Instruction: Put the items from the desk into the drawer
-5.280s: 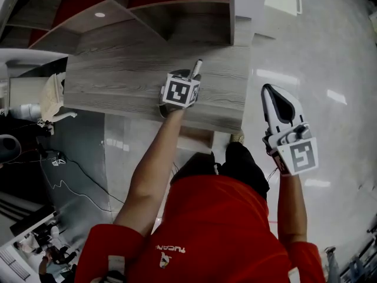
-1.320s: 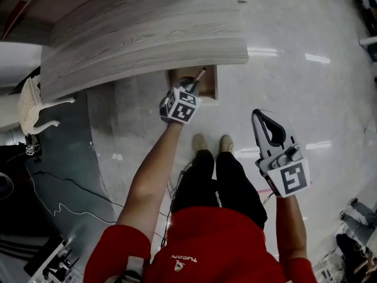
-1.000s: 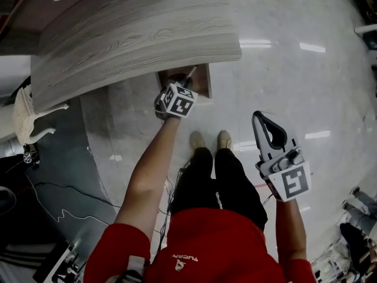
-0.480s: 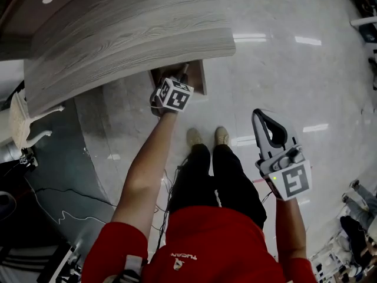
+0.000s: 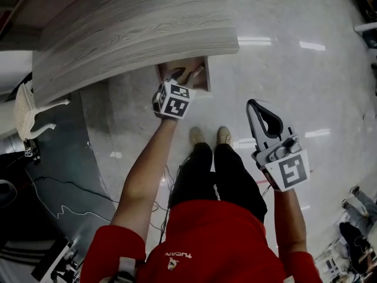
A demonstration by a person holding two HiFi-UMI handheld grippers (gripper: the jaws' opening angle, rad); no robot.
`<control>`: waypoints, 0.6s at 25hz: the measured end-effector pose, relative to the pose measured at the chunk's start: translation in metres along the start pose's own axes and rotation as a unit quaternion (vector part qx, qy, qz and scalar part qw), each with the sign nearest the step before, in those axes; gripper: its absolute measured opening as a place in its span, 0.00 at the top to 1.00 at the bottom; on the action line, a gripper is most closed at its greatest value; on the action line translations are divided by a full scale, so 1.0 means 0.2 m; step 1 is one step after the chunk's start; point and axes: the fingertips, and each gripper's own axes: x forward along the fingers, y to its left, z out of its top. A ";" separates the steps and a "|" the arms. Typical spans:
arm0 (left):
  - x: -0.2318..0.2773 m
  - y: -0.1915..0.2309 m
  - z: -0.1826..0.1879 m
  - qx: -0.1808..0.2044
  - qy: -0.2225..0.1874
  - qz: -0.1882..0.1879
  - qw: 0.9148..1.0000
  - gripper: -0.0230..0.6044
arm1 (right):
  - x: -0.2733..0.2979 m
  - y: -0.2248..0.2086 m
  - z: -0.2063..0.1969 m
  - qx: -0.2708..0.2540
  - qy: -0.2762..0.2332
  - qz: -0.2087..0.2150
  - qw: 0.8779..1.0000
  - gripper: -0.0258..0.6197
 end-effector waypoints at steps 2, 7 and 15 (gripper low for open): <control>-0.09 -0.01 0.07 -0.007 -0.030 0.002 1.000 0.84 | -0.01 0.02 0.03 0.000 -0.008 0.004 1.000 0.95; -0.43 -0.10 0.29 -0.026 -0.119 -0.008 0.993 0.85 | -0.04 0.06 0.10 0.002 -0.028 0.009 1.000 0.95; -1.14 -0.26 0.74 -0.034 -0.301 -0.025 0.953 0.91 | -0.10 0.13 0.34 0.003 -0.091 0.024 0.996 0.95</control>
